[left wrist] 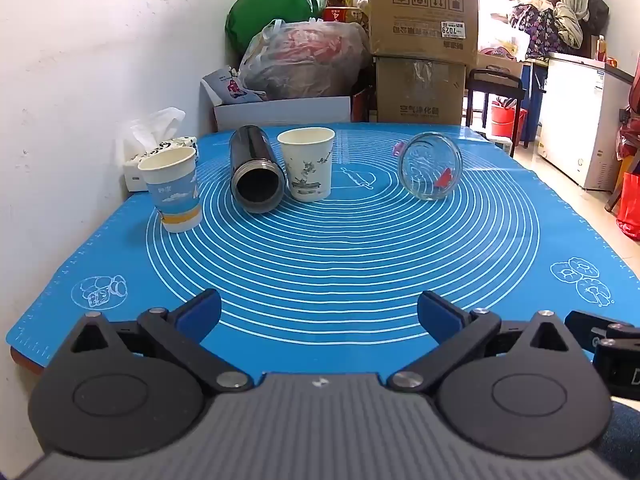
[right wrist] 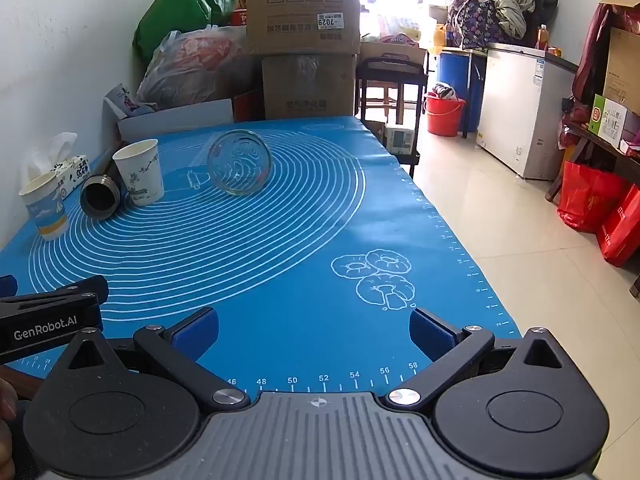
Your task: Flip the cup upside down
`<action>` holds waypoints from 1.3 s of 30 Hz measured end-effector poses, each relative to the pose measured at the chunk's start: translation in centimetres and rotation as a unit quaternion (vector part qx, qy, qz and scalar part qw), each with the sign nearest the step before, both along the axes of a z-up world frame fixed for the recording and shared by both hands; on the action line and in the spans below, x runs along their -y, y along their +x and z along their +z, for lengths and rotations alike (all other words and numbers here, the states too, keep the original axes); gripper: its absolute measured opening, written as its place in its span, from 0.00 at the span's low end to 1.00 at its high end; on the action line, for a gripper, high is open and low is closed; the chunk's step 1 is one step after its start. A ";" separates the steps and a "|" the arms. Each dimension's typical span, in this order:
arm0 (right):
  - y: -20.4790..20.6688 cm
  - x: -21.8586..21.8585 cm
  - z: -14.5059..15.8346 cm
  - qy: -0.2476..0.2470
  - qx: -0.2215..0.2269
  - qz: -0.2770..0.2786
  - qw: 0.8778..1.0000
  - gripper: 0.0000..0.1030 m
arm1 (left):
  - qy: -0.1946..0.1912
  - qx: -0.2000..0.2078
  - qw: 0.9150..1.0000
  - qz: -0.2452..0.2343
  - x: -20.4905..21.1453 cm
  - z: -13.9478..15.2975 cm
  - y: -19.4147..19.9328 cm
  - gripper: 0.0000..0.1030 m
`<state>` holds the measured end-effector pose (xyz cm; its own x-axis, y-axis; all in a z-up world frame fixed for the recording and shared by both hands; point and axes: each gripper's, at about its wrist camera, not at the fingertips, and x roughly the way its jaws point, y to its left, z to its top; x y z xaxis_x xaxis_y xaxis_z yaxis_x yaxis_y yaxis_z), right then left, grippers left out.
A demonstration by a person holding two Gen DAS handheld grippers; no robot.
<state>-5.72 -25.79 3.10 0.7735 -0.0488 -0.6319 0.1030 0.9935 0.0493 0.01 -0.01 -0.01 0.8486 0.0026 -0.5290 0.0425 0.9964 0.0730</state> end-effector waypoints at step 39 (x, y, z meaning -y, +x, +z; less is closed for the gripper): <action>-0.1 0.3 0.1 0.004 -0.004 0.000 1.000 1.00 | -0.005 -0.001 1.000 -0.003 0.4 -0.2 0.0 1.00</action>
